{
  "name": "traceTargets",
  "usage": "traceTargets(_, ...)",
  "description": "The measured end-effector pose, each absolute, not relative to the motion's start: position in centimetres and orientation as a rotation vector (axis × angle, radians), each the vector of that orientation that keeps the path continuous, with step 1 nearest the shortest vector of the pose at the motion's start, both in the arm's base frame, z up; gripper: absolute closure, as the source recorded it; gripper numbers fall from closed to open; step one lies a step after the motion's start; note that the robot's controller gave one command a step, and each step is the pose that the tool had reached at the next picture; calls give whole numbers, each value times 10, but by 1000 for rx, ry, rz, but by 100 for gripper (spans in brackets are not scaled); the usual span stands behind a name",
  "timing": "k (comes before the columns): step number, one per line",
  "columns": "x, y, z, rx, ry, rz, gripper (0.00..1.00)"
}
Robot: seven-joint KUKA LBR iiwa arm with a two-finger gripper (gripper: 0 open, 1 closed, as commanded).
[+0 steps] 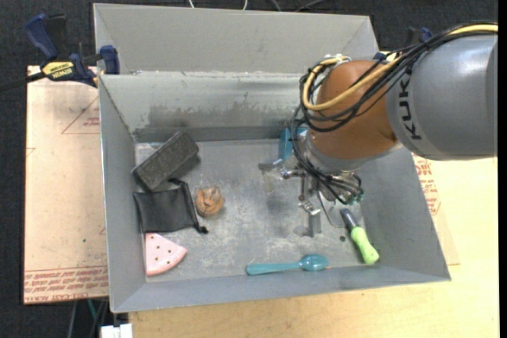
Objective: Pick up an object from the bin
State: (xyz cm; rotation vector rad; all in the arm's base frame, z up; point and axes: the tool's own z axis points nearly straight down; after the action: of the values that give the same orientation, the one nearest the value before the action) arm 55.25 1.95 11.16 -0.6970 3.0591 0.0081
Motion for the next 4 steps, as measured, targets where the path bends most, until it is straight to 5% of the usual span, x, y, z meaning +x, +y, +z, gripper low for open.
traceTargets(1, 574, 60, 89, -853, 3015, 10, 0)
traceTargets(2, 561, 72, 97, -837, 3021, 10, 0)
traceTargets(3, 579, 114, 78, -1084, 2934, 10, 0)
traceTargets(4, 582, 111, 80, -1024, 2955, 10, 0)
